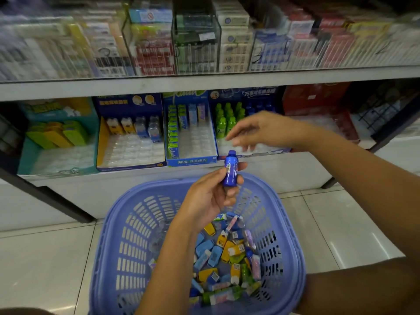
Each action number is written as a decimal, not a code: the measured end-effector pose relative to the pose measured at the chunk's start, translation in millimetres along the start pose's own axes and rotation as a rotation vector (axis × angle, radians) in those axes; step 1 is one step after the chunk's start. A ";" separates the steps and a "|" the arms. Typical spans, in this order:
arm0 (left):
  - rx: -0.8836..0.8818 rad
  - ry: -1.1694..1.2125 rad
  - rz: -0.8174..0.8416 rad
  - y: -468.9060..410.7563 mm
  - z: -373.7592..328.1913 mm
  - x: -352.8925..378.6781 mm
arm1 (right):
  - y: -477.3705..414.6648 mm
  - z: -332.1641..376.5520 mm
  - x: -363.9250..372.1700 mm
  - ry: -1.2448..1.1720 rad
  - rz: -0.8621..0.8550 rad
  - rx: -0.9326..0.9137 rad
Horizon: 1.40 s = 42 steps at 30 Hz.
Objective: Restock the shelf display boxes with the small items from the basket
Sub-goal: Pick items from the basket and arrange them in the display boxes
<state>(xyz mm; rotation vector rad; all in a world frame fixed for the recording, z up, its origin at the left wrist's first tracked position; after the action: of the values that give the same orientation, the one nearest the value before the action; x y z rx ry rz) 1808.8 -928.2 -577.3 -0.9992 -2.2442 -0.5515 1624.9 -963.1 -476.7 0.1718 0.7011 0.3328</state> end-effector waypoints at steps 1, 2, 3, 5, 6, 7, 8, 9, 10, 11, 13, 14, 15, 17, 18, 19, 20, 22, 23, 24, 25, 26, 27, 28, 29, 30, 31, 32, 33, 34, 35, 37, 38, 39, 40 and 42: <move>-0.004 0.041 0.025 1.0 0.5 0.2 | 9.5 5.8 6.5 -0.085 0.125 0.000; -0.015 0.085 0.055 1.8 1.2 0.4 | 15.4 8.5 11.2 -0.122 0.195 -0.007; -0.032 0.131 0.087 1.9 2.4 0.9 | 18.9 8.8 14.8 -0.143 0.213 -0.017; -0.059 0.194 0.112 0.1 4.1 3.0 | 20.9 4.9 17.3 -0.181 0.169 -0.032; -0.063 0.185 0.089 -2.9 4.6 5.1 | 20.7 1.2 16.1 -0.203 0.132 -0.036; -0.058 0.120 0.038 -7.2 4.9 7.0 | 20.6 -2.8 13.2 -0.214 0.085 -0.040; -0.040 -0.022 -0.043 -12.2 4.8 8.8 | 20.7 -7.8 7.7 -0.210 0.022 -0.041; -0.013 -0.236 -0.145 -17.3 4.2 10.4 | 20.9 -13.6 -0.4 -0.192 -0.057 -0.036; 0.015 -0.506 -0.244 -21.8 2.9 11.6 | 20.9 -20.7 -10.4 -0.154 -0.147 -0.027; 0.040 -0.793 -0.308 -25.5 1.6 12.4 | 21.1 -29.0 -21.5 -0.092 -0.240 -0.014; 0.095 -1.297 -0.321 -32.1 0.9 13.6 | 20.1 -48.4 -42.4 0.074 -0.393 0.021; 0.119 -1.463 -0.307 -35.7 1.2 13.7 | 19.2 -58.3 -50.8 0.149 -0.443 0.042; 0.131 -1.583 -0.291 -39.6 2.1 13.3 | 17.7 -67.6 -57.0 0.208 -0.477 0.061; 0.101 -1.757 -0.269 -47.1 4.3 11.3 | 13.4 -84.4 -65.1 0.269 -0.515 0.085; 0.074 -1.816 -0.265 -49.9 5.9 10.2 | 10.6 -91.5 -67.6 0.273 -0.523 0.087; 0.053 -1.858 -0.268 -51.8 7.8 8.7 | 7.8 -97.3 -69.4 0.268 -0.527 0.085; 0.039 -1.881 -0.274 -52.9 10.2 7.1 | 5.0 -102.4 -70.6 0.266 -0.526 0.087; 0.035 -1.890 -0.285 -54.1 14.7 5.1 | 0.0 -111.1 -71.9 0.271 -0.511 0.097; 0.037 -1.891 -0.293 -54.4 16.6 4.4 | -2.7 -114.4 -72.4 0.273 -0.500 0.100; 0.041 -1.892 -0.301 -54.7 18.1 3.7 | -5.1 -116.6 -73.0 0.284 -0.488 0.105; 0.048 -1.897 -0.306 -55.0 19.4 2.7 | -7.5 -118.0 -73.7 0.304 -0.474 0.111; 0.055 -1.903 -0.306 -55.3 20.3 1.7 | -9.8 -119.0 -74.5 0.328 -0.455 0.118; 0.063 -1.910 -0.304 -55.4 21.0 0.8 | -12.1 -120.0 -75.0 0.350 -0.435 0.124; 0.071 -1.914 -0.305 -55.2 21.7 -0.1 | -14.3 -120.3 -74.7 0.375 -0.416 0.132; 0.077 -1.915 -0.308 -55.3 22.3 -1.0 | -16.6 -119.5 -73.5 0.404 -0.403 0.139; 0.079 -1.914 -0.307 -55.7 22.9 -1.7 | -18.9 -118.1 -72.2 0.434 -0.396 0.150; 0.078 -1.911 -0.302 -56.5 23.0 -2.1 | -21.3 -116.5 -71.4 0.459 -0.393 0.165; 0.073 -1.907 -0.295 -56.7 22.7 -2.3 | -23.2 -114.3 -70.7 0.490 -0.383 0.188; 0.064 -1.905 -0.287 -56.5 21.8 -2.5 | -24.6 -111.6 -70.1 0.529 -0.363 0.220; 0.054 -1.900 -0.274 -55.6 20.4 -2.2 | -24.6 -108.7 -69.0 0.572 -0.342 0.251; 0.048 -1.879 -0.261 -54.2 18.7 -1.4 | -23.5 -106.1 -67.8 0.609 -0.326 0.271; 0.068 -1.773 -0.242 -48.9 16.4 0.4 | -17.8 -99.3 -60.9 0.667 -0.324 0.265; 0.102 -1.705 -0.249 -45.5 15.8 0.4 | -14.2 -94.3 -54.9 0.703 -0.338 0.246; 0.151 -1.643 -0.270 -41.6 15.9 -0.5 | -11.0 -88.1 -47.7 0.738 -0.362 0.214; 0.202 -1.594 -0.303 -37.3 16.5 -2.5 | -8.0 -80.0 -39.7 0.754 -0.393 0.171; 0.231 -1.529 -0.364 -30.2 20.7 -12.0 | -1.8 -58.3 -20.2 0.710 -0.390 0.108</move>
<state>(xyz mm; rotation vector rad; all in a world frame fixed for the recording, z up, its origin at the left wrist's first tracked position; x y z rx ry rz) 1784.4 -941.2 -604.1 -0.9886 -3.7026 0.6287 1572.6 -969.5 -509.0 0.0096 1.4309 -0.0328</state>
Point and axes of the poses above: each hand's wrist, its own y-axis away from the middle knuckle, its own x-axis out of the palm, z = x × y, the point moved 1 cm from there along -y, towards the middle knuckle, and after that the axes turned 4 degrees about -y, right-handed, at the moved point
